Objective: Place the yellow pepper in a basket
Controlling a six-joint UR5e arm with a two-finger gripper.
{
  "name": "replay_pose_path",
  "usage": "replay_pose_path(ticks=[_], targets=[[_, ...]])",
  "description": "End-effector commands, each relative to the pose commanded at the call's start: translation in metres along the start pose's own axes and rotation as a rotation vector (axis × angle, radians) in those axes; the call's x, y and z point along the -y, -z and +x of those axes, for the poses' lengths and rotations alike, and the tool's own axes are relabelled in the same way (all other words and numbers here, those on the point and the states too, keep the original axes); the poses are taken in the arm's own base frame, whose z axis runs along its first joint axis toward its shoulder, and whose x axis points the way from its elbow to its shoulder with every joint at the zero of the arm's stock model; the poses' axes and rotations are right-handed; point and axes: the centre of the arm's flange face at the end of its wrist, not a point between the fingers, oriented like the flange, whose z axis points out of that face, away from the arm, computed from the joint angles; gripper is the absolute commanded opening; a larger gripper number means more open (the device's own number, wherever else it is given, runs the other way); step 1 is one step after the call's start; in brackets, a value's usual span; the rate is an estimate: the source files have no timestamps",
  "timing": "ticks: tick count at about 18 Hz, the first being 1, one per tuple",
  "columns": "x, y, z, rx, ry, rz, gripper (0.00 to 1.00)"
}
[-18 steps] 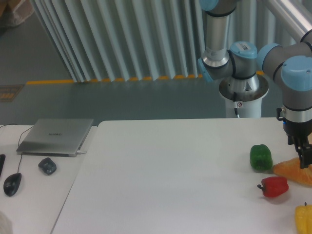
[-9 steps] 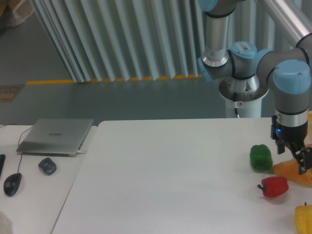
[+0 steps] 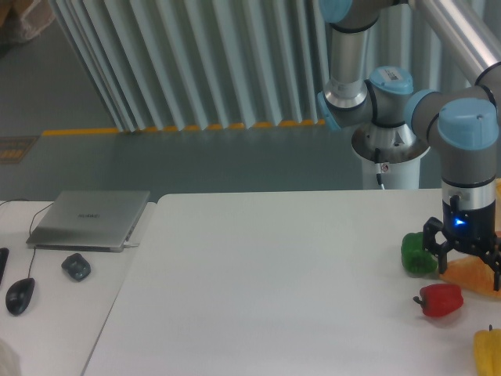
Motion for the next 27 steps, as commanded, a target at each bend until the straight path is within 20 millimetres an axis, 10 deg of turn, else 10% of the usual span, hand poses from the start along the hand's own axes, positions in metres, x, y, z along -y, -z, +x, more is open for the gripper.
replay_pose_path(ticks=[27], targets=[[0.02,-0.094,-0.018,0.081,0.137,-0.058,1.0]])
